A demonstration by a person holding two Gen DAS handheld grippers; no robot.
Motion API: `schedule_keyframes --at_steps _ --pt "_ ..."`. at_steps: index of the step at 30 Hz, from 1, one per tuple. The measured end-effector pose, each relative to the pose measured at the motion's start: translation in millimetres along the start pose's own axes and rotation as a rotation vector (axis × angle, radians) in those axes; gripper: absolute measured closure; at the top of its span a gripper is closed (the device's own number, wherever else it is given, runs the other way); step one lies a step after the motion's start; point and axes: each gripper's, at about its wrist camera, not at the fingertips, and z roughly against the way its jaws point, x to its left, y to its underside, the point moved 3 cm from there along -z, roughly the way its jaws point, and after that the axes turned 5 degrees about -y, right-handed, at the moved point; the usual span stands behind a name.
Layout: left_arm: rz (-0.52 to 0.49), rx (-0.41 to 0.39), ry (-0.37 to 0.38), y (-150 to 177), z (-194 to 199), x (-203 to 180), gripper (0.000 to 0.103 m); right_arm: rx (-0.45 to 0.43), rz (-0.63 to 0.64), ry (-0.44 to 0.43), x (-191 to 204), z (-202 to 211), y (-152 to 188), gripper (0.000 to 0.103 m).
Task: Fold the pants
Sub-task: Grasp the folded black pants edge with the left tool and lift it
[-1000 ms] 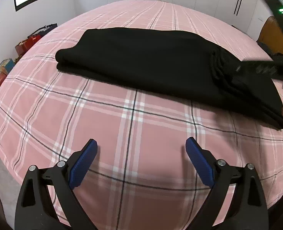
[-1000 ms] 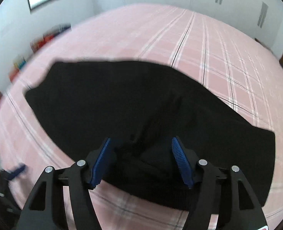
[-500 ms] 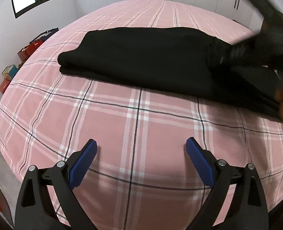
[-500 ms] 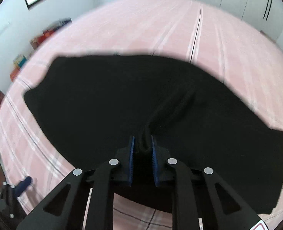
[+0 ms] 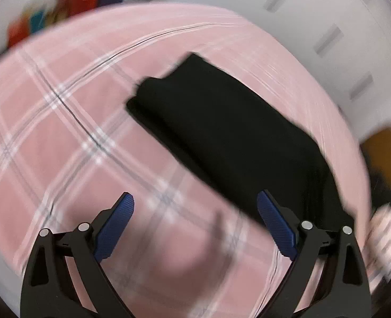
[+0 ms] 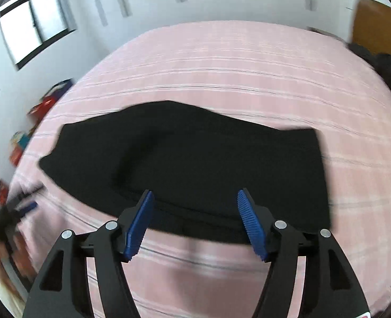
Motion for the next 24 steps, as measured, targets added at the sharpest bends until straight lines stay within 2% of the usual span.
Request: schedule_keyframes --at_steps 2,4,6,8,9,11,13,15,16,17,18,19,20,21,22,24 --pt "0.089 0.036 -0.016 -22 -17 15 0.011 0.010 -0.058 0.032 -30 5 13 0.039" --pt "0.096 0.036 -0.011 -42 -31 16 0.011 0.019 -0.103 0.045 -51 3 21 0.033" --pt "0.099 0.034 0.003 -53 -41 14 0.005 0.022 -0.166 0.038 -79 -3 25 0.028" --pt "0.126 0.031 0.029 -62 -48 12 0.005 0.015 -0.262 0.017 -106 -13 27 0.027" --pt "0.142 0.028 0.044 -64 -49 13 0.007 0.014 -0.304 0.008 -116 -16 29 0.026" --pt "0.189 0.025 0.070 -68 -53 18 0.019 0.008 -0.424 -0.019 -141 -26 32 0.026" --pt "0.234 0.023 0.089 -70 -54 25 0.021 0.016 -0.529 -0.076 -158 -41 31 0.025" --pt "0.247 0.020 0.085 -70 -54 24 0.021 0.025 -0.579 -0.136 -159 -59 31 0.024" --pt "0.240 0.015 0.070 -71 -55 22 0.021 0.012 -0.569 -0.122 -155 -62 29 0.024" --pt "0.231 0.009 0.055 -71 -56 20 0.021 -0.001 -0.546 -0.113 -148 -64 26 0.025" --pt "0.215 0.004 0.032 -70 -56 16 0.021 -0.002 -0.521 -0.128 -141 -67 23 0.046" --pt "0.196 -0.003 -0.003 -71 -58 13 0.032 0.009 -0.522 -0.158 -134 -70 20 0.076" --pt "0.169 -0.011 -0.062 -71 -59 10 0.065 0.006 -0.536 -0.169 -133 -69 17 0.079" --pt "0.152 -0.007 -0.068 -71 -60 8 0.078 0.000 -0.533 -0.174 -129 -63 13 0.084" --pt "0.165 0.010 -0.007 -72 -59 9 0.090 -0.015 -0.517 -0.191 -127 -52 6 0.086" --pt "0.198 0.017 0.021 -73 -48 9 0.091 -0.037 -0.503 -0.219 -128 -29 -2 0.087"
